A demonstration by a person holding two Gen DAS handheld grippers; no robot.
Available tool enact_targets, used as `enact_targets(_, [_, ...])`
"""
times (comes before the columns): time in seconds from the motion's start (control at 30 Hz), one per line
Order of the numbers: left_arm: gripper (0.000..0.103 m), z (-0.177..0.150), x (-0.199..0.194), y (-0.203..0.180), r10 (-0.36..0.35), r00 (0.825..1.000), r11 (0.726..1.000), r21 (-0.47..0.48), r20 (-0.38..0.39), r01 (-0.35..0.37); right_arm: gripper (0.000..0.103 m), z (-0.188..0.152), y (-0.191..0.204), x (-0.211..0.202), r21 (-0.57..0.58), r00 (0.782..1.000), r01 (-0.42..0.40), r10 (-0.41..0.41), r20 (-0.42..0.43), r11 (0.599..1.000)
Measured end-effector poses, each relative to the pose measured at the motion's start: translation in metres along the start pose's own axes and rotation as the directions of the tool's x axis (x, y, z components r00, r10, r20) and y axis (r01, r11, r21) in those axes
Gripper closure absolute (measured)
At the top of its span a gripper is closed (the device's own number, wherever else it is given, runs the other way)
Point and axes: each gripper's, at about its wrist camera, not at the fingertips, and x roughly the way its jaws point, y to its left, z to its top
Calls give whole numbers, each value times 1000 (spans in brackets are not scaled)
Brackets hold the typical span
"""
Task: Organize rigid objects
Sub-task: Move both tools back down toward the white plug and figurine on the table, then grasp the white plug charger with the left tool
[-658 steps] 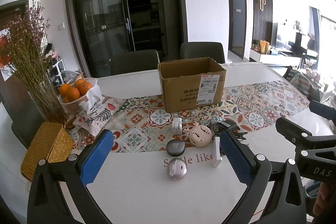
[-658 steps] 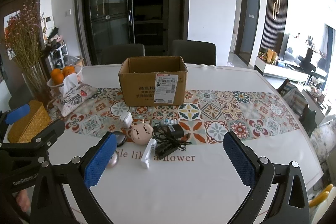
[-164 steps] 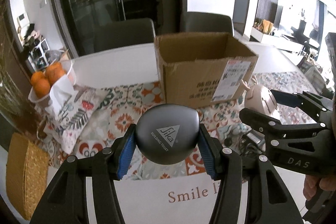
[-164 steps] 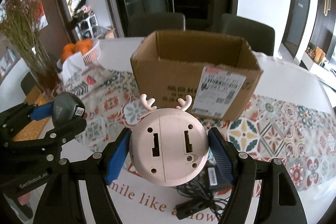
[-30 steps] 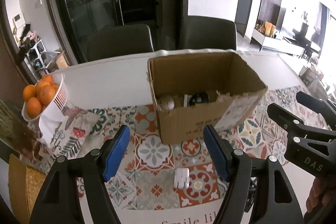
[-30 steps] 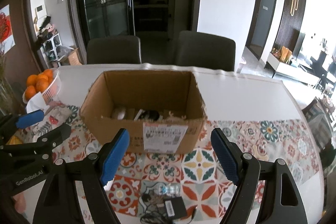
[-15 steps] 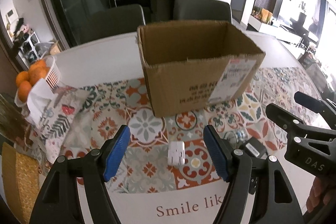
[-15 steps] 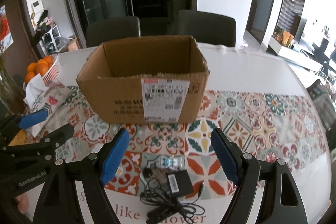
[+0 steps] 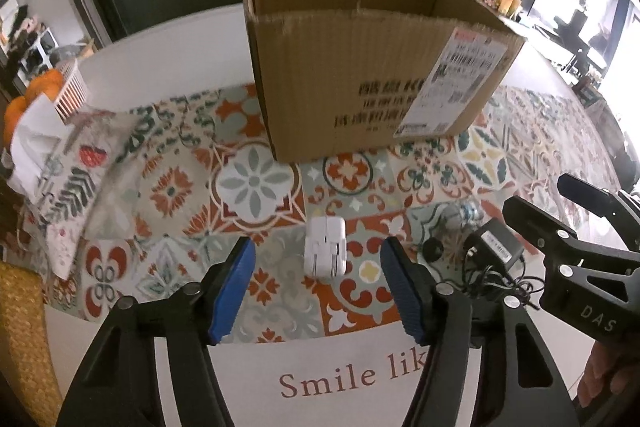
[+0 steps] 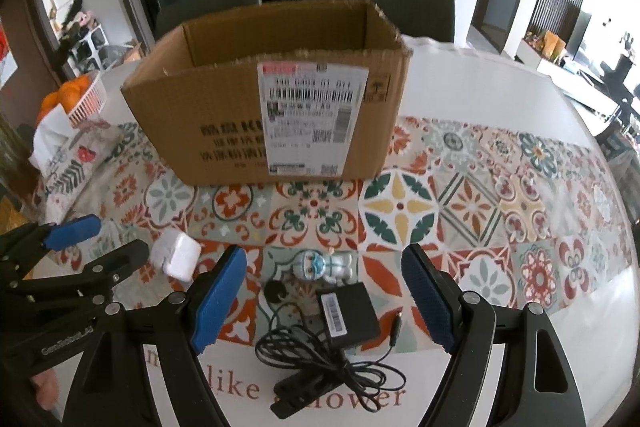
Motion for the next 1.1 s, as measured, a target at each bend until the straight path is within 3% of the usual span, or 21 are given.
enact_targets(0.37, [50,-4,40,-1,-17,995,1000,-8,-93,16,23,-12,-4,40,17,993,-9,11,-114,1000])
enact_targets(0.93, [72,-1,84,4,-46,985,998,-42,-165,39,23,-8,-2,66,3,987,8,-7,-164,1000])
enact_targets(1.1, [74,-2,86,7,-42,988,998,-42,-147,36,23,-5,-3,71,2,985,10,-9,-171,1000])
